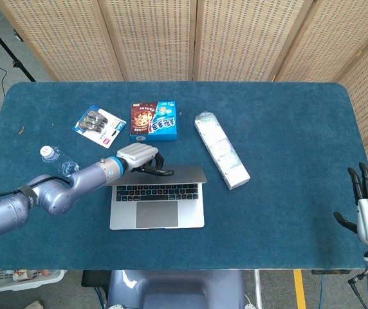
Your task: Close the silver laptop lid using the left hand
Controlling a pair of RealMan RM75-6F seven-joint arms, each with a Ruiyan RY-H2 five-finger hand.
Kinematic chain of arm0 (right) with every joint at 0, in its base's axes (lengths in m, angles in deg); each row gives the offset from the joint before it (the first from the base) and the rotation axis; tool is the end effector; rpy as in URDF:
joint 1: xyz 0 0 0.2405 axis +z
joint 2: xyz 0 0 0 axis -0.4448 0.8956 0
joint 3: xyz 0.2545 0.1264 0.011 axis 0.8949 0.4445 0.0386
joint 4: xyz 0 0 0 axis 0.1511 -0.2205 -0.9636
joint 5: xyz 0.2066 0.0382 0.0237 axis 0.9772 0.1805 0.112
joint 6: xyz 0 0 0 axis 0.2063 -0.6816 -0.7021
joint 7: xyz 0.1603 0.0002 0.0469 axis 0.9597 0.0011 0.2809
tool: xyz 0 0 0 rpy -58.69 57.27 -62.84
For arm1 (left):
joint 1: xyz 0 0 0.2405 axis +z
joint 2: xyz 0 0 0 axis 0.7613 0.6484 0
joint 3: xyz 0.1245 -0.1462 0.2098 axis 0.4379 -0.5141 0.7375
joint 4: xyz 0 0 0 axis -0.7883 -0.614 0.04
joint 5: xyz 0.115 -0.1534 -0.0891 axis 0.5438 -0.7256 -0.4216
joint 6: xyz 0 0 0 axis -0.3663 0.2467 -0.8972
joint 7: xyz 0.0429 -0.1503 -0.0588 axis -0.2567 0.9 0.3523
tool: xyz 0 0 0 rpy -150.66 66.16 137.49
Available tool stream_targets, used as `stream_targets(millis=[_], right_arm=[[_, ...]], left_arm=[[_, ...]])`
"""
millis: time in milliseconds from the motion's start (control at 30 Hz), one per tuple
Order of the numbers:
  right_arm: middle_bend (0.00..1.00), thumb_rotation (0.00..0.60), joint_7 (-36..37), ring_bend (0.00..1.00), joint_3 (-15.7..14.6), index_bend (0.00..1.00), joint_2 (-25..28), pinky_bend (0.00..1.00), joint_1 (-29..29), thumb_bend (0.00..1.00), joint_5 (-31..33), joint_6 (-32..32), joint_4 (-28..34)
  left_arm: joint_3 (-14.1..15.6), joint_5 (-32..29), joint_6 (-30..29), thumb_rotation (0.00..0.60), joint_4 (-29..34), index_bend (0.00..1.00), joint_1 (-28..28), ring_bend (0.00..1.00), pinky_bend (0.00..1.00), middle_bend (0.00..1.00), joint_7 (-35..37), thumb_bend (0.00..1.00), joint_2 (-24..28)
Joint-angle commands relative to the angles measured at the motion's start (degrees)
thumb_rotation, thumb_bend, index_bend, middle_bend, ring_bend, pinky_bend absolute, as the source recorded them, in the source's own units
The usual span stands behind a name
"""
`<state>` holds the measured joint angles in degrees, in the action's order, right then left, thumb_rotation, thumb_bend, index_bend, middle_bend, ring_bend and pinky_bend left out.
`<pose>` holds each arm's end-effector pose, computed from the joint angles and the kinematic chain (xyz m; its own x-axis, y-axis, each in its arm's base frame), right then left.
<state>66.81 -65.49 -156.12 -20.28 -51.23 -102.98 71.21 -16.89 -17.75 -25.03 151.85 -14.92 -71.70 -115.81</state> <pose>-0.3388 -0.2348 0.1854 0.5229 0.1714 0.8350 -0.8519 0.0707 0.5190 -0.0631 0.4611 0.0160 0.4227 0.6714 0.6087 0.8891 -0.4374 -0.1350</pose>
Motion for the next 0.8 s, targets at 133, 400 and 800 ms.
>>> stream_targets(millis=[133,400,800], right_arm=[[0.00,0.600,0.0,0.00,0.0,0.00,0.1,0.00,0.0,0.00,0.0,0.0,0.1],[0.00,0.600,0.0,0.00,-0.1,0.00,0.1,0.00,0.0,0.00,-0.1,0.1,0.1],[0.00,0.600,0.1,0.00,0.0,0.00,0.2,0.00,0.0,0.00,0.0,0.0,0.2]], left_arm=[[1.4,0.1,0.3,0.000,1.0,0.59,-0.5,0.52,0.58,0.50,0.0,0.00,0.1],[3.7,0.0,0.9,0.000,1.7,0.59,-1.0,0.52,0.58,0.50,0.1,0.00,-0.9],[5.9,-0.1,0.6,0.000,1.3,0.59,0.0,0.52,0.58,0.50,0.8,0.00,-4.9]])
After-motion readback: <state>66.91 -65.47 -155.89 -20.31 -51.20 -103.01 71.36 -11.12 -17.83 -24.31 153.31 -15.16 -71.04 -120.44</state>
